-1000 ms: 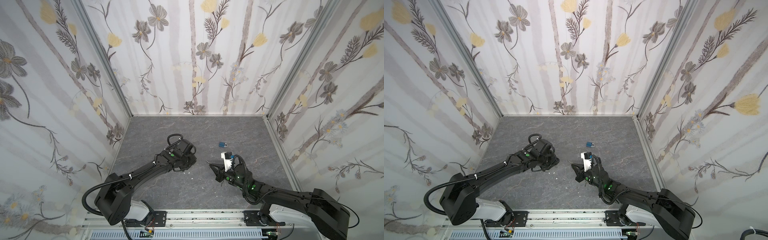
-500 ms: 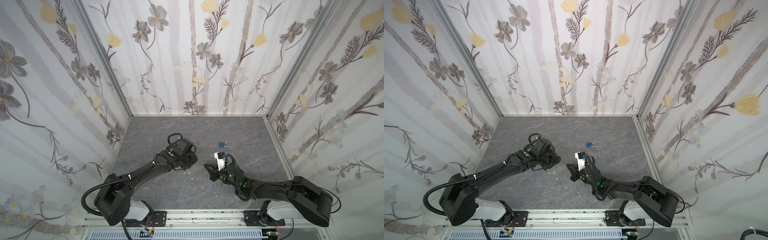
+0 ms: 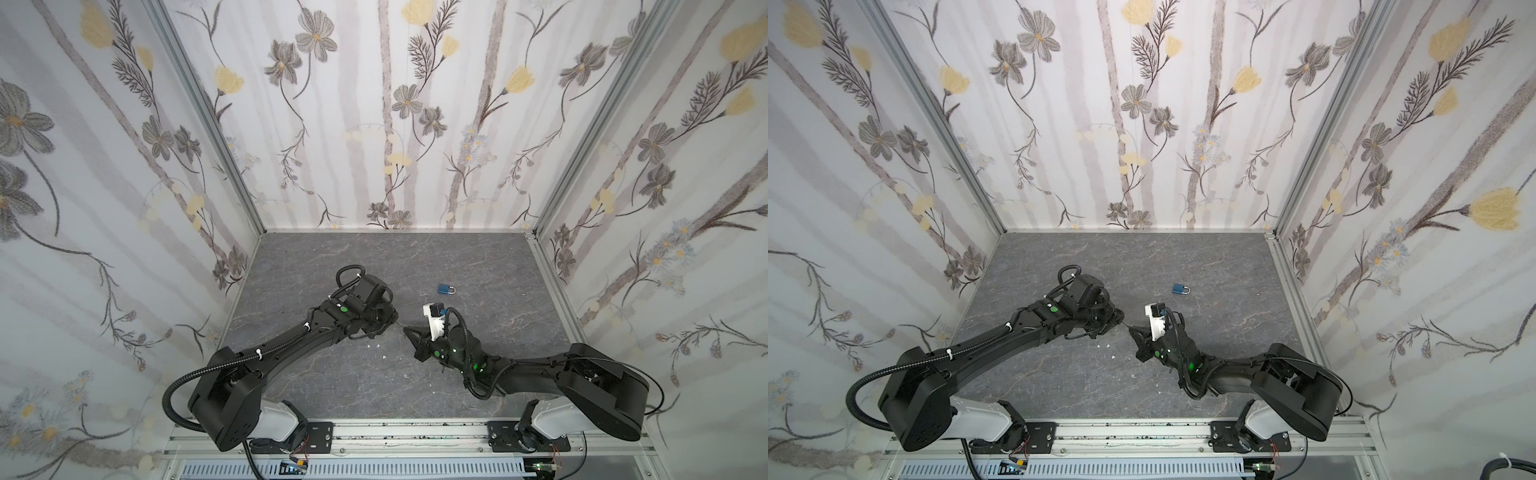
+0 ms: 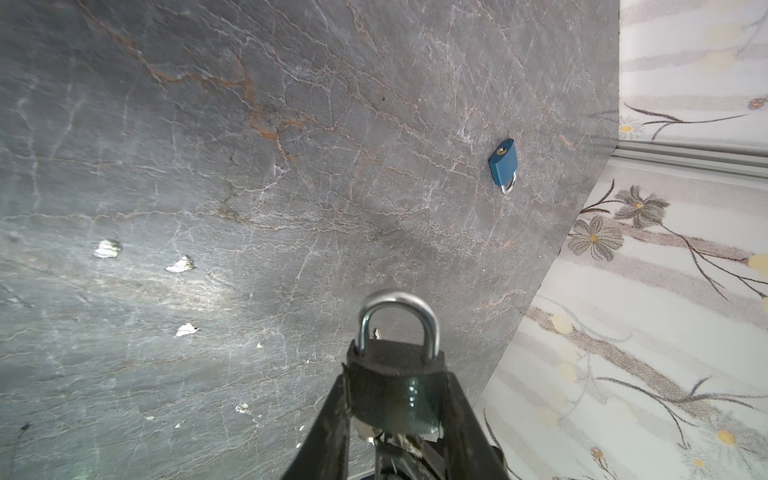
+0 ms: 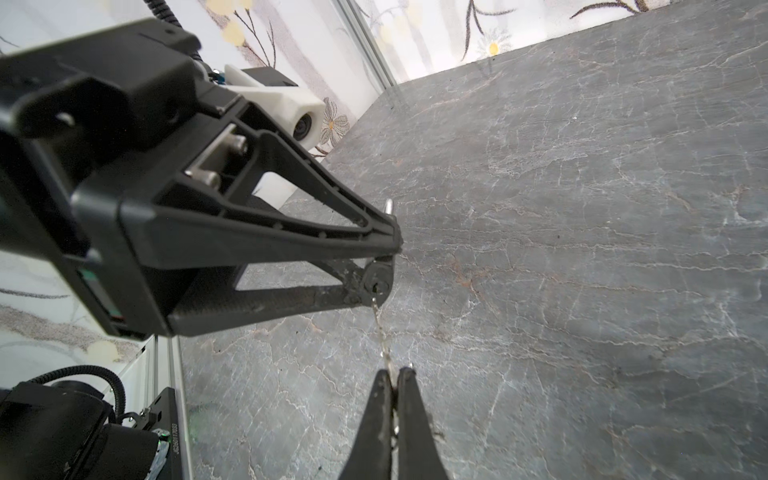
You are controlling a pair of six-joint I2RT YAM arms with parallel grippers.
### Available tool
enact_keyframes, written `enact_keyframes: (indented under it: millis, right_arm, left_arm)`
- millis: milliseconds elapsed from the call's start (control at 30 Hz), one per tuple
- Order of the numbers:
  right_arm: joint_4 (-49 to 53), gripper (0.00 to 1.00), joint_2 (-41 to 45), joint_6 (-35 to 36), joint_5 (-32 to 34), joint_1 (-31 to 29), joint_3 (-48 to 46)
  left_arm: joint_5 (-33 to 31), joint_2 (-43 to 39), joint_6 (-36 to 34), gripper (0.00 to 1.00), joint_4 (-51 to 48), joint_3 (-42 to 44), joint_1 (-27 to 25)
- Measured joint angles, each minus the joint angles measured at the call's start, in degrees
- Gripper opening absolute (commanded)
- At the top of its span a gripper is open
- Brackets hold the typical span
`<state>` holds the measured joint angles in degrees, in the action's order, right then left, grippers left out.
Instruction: Unlock with the key
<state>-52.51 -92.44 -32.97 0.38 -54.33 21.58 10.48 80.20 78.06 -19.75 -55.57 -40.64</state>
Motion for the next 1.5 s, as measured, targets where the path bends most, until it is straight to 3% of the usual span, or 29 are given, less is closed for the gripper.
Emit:
enact_keyframes:
  millis: [1500]
  right_arm:
    - [2.2, 0.0, -1.0, -2.6, 3.0, -0.3, 2.6]
  left_arm:
    - [-0.4, -0.7, 2.3, 0.2, 4.1, 2.6, -0.2]
